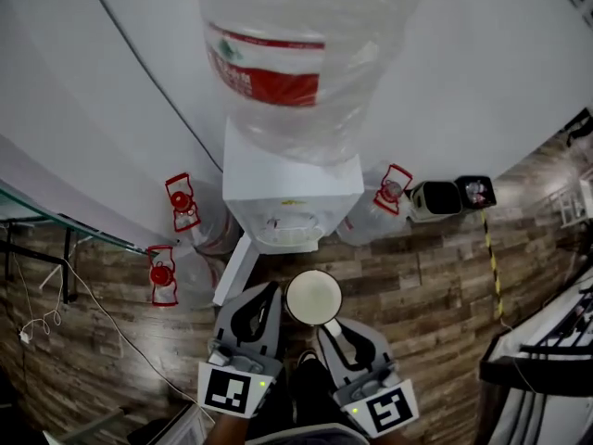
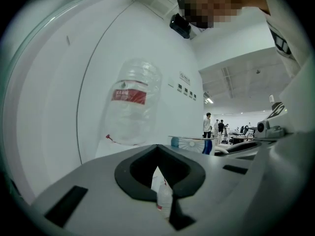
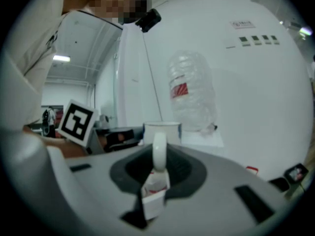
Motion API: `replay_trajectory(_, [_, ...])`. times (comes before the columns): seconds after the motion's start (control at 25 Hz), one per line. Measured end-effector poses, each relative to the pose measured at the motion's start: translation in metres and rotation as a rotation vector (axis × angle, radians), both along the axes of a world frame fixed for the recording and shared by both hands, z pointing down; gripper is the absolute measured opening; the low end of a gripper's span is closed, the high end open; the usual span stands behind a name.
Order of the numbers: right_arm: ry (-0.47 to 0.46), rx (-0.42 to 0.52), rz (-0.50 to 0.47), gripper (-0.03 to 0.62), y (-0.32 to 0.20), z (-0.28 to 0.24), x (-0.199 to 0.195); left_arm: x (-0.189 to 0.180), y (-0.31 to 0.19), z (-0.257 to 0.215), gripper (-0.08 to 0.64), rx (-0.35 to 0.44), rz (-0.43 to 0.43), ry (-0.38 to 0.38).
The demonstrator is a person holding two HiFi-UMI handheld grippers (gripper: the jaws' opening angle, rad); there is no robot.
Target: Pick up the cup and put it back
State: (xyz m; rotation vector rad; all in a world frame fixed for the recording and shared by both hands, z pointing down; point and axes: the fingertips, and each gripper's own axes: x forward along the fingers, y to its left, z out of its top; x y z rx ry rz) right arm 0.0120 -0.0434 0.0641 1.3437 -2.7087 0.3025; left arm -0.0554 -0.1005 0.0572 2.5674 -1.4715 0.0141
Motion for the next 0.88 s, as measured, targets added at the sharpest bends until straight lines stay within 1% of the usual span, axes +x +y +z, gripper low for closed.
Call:
replay_trajectory(0.24, [-0.001,0.011,-0.017,0.072,0.031,-0.067,0.009,0.010,0.035,-0.069,0.006,0.009,0.024,0.018])
replay_trajectory(0.36, [0.022,0.020,-0.031,0.072,0.044,-0.087,0.016,0.015,0.049,-0.094,0.006,0.026,0.029,0.020])
replay_trajectory(0.48, [0.021,0.041,-0.035,0.072,0.058,-0.106,0.026,0.023,0.065,-0.116,0.006,0.057,0.019,0.005])
replay_trajectory(0.56, [0.013,0.053,-0.031,0.072,0.068,-0.119,0.034,0.029,0.076,-0.130,0.006,0.094,0.015,-0.008])
replay_trajectory(0.64, [0.012,0.064,-0.036,0.072,0.078,-0.129,0.041,0.033,0.085,-0.142,0.006,0.114,0.004,-0.001])
replay_trajectory(0.8, [0.011,0.074,-0.052,0.071,0.097,-0.141,0.049,0.035,0.103,-0.156,0.006,0.107,-0.010,0.037])
replay_trajectory(0.88, [0.008,0.074,-0.056,0.071,0.104,-0.147,0.051,0.035,0.110,-0.160,0.006,0.108,-0.005,0.030])
